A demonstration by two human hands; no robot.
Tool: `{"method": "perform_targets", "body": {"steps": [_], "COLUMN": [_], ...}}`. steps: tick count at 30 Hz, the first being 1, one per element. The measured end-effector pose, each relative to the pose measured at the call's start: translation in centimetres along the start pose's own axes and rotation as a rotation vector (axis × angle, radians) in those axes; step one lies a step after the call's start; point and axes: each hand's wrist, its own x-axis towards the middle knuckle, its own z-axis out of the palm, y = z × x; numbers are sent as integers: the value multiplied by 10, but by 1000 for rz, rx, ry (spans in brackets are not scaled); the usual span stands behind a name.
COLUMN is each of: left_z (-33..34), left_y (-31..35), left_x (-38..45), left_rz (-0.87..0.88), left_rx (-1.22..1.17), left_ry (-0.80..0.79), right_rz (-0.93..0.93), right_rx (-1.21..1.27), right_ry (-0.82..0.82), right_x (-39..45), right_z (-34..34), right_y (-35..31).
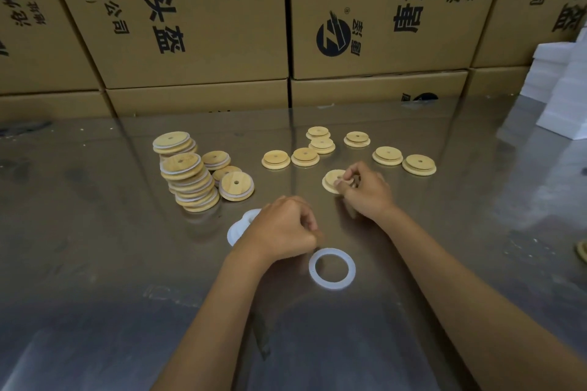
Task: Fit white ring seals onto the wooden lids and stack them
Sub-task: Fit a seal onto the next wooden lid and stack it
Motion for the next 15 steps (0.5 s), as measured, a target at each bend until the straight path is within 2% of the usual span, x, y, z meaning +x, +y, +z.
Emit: {"method": "perform_targets", "body": {"steps": [3, 7, 12, 15], "left_z": [-4, -6, -1, 0], "left_y": [8, 15, 18, 15], "left_x": [-6, -9, -6, -1], "left_rz": [3, 18, 82, 43], "left_rx": [32, 15, -2, -218], "left_ry": [-145, -291, -182, -87], "right_rz": [-2, 6, 110, 96], "right_rx": [175, 381, 565, 601], "right_ry": [-57, -30, -171, -208], "right_x": [-21, -44, -52, -58], "right_z": [-4, -11, -21, -24], "right_y": [1, -4, -15, -16]}}
